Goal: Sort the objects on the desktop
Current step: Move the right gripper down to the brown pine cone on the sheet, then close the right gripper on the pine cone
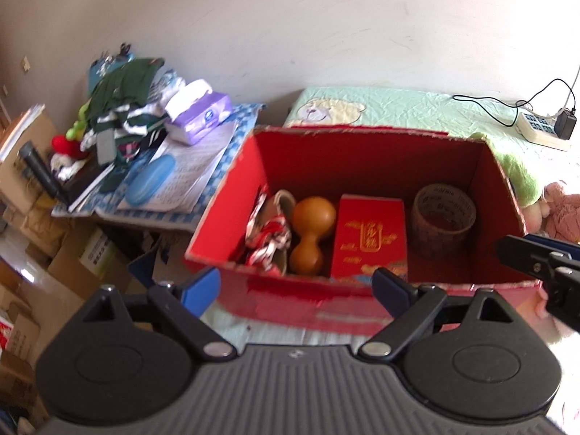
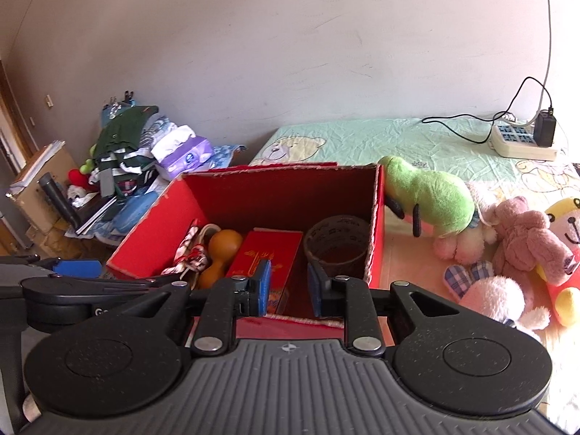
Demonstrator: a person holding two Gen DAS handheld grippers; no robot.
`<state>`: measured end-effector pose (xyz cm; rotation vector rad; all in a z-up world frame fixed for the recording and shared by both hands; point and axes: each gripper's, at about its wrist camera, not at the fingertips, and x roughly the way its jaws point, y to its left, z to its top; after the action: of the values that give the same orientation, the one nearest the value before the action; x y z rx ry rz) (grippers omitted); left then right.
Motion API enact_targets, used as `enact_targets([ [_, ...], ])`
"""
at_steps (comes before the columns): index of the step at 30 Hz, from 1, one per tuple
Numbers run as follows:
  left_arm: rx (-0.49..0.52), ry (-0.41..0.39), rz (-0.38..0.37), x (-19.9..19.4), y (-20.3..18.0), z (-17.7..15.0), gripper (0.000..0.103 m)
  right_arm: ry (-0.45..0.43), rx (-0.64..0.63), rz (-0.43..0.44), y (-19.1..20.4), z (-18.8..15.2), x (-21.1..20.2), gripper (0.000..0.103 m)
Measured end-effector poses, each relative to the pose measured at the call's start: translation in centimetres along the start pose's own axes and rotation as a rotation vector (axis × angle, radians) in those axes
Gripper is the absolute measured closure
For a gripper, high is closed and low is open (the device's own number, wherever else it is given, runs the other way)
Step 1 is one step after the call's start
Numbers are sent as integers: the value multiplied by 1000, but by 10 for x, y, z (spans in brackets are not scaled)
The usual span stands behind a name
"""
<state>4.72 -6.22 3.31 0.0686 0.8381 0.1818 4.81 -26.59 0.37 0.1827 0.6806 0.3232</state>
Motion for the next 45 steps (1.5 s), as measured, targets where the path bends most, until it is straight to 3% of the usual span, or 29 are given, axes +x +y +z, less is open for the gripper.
enact_targets([
  [5, -39, 35, -6, 5, 20, -27, 11, 50, 15, 67, -2, -15, 6, 79],
  [10, -77, 95, -73, 17, 38, -54, 12, 128, 33, 134, -1, -32, 20, 79],
  [17, -66, 139, -111, 33, 46, -82, 11, 238, 96, 227, 3, -46, 43, 74],
  [27, -12, 201, -160, 61, 47, -95, 11, 392, 156, 346, 20, -56, 81, 71],
  [30, -31, 211, -194, 67, 54, -94, 11, 421, 168, 370, 25, -58, 90, 59],
  [32, -38, 214, -213, 71, 56, -94, 12, 435, 174, 387, 29, -60, 95, 56],
  [40, -44, 219, -264, 84, 64, -89, 21, 500, 176, 400, 41, -66, 115, 56],
  [45, -13, 225, -286, 91, 60, -89, 31, 509, 203, 410, 40, -68, 119, 55],
])
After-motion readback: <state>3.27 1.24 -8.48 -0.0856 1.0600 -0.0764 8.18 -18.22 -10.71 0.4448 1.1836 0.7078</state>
